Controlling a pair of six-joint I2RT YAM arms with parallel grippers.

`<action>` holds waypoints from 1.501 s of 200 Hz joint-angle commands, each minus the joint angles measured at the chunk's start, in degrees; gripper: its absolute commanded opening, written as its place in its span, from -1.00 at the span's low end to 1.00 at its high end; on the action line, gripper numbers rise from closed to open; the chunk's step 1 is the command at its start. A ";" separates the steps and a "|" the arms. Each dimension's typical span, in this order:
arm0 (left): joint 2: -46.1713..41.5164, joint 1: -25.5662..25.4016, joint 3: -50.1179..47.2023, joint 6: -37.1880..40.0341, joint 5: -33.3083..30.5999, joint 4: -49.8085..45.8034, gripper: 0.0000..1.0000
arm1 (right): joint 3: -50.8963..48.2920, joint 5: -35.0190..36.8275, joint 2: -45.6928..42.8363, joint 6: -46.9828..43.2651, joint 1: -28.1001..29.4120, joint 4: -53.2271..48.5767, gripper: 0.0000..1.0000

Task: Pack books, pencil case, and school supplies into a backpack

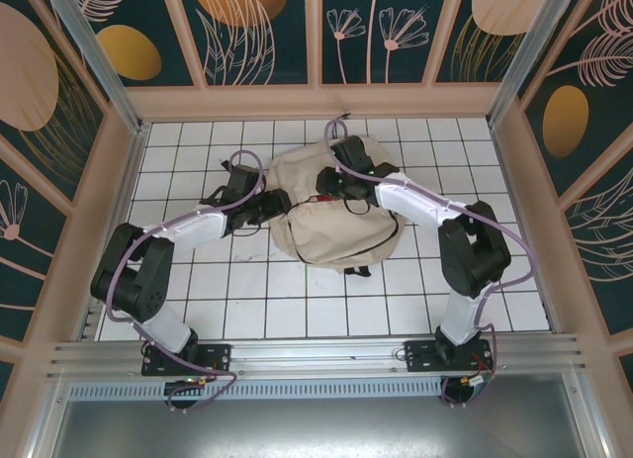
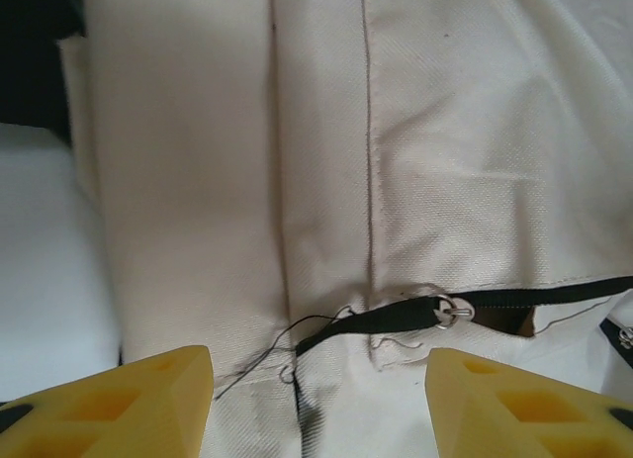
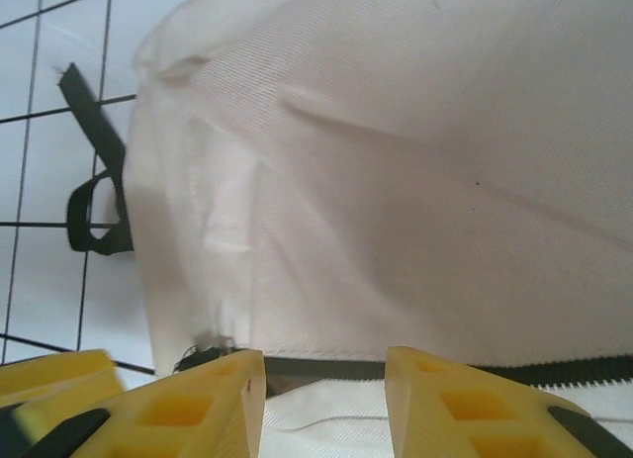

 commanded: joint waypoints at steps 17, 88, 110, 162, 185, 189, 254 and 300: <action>1.94 0.37 1.02 -7.94 6.70 2.94 0.25 | -3.34 0.67 -4.84 -0.94 0.08 0.24 -0.17; -3.52 5.66 -5.95 -10.60 -0.37 0.23 0.33 | 2.80 -0.77 -0.26 -24.03 6.52 -5.26 0.05; -6.09 8.72 -9.68 -10.93 0.82 1.13 0.36 | 6.98 -3.24 3.58 -28.99 8.07 -7.40 0.06; -8.88 12.63 -14.30 -10.82 3.86 2.40 0.38 | 25.43 3.36 17.69 -44.65 13.03 -20.66 0.01; -9.56 13.00 -14.97 -10.74 4.62 2.86 0.39 | 32.28 8.20 22.67 -48.67 13.64 -24.90 0.10; -9.66 12.94 -15.02 -10.76 4.67 2.87 0.39 | 32.70 8.94 23.24 -49.14 13.72 -25.08 0.14; -10.35 13.64 -15.42 -9.85 4.36 2.29 0.39 | 33.37 14.30 26.65 -53.37 14.00 -26.08 0.22; -10.12 13.66 -15.51 -10.02 4.60 2.56 0.39 | 33.94 15.53 27.92 -54.87 13.82 -26.49 0.11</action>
